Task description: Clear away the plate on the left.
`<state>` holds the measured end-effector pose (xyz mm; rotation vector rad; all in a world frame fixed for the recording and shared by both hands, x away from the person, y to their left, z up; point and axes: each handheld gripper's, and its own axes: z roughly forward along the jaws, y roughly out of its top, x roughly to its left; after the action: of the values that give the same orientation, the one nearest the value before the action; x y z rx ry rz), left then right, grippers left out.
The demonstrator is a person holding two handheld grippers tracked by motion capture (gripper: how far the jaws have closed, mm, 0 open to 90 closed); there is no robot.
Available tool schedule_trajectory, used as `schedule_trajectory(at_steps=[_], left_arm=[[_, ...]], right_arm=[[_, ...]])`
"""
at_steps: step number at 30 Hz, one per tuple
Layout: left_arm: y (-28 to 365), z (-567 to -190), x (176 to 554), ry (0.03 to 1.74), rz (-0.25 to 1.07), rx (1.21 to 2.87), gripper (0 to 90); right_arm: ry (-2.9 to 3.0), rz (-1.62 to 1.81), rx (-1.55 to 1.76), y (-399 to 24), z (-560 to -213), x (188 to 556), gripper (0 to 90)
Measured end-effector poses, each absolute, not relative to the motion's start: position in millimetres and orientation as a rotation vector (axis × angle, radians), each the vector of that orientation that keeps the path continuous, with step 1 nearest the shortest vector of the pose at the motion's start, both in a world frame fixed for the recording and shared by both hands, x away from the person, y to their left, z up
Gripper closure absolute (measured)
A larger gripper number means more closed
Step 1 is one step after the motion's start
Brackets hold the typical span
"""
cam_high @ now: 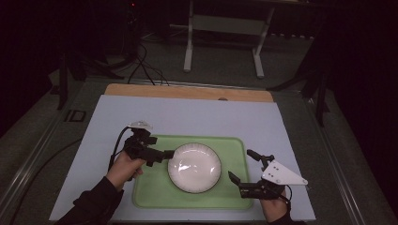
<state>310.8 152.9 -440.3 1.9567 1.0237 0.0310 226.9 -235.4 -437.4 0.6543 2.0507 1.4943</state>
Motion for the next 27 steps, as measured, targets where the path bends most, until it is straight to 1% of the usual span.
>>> schedule_trajectory(at_steps=[6, 15, 27], left_arm=[[156, -438, 300, 0.972, 0.067, 1.975, 0.0], [169, -435, 282, 0.943, 0.119, 1.981, 0.0], [186, -440, 260, 0.922, 0.136, 1.98, 0.0]], right_arm=[[2.056, 1.492, 0.652, -235, -438, 227, 10.2], [2.06, 1.487, 0.651, -234, -438, 227, 10.2], [2.067, 1.487, 0.652, -233, -439, 228, 10.2]])
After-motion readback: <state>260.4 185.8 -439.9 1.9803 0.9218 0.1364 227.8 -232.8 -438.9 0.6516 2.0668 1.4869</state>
